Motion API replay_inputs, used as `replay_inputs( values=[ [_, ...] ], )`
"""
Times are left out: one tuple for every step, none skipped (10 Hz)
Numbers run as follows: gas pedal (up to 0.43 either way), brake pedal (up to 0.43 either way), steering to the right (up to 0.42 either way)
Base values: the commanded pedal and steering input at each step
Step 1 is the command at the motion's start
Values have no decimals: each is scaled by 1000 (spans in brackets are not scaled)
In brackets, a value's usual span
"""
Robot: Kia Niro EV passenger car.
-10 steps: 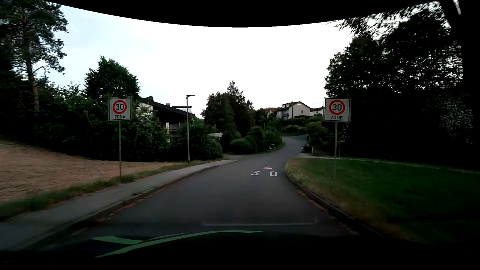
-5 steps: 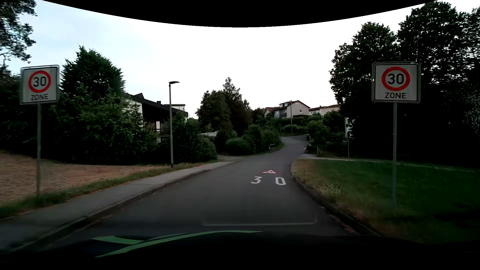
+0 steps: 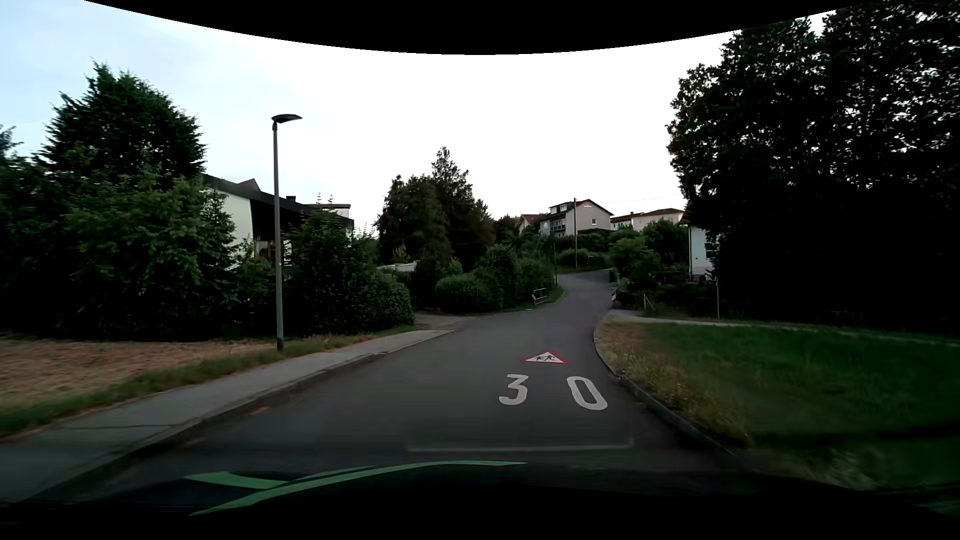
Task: Follow the waypoints while adhering to traffic rules and regulations
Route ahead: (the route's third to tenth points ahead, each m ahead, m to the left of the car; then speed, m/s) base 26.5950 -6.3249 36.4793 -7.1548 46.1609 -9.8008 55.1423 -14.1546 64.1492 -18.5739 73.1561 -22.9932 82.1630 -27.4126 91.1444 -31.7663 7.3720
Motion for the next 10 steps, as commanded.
replay_inputs(
  values=[
    [28, 0, 44],
    [28, 0, 46],
    [28, 0, 49],
    [28, 0, 50],
    [28, 0, 53],
    [28, 0, 55],
    [28, 0, 56],
    [28, 0, 57],
    [28, 0, 57],
    [28, 0, 59]
  ],
)
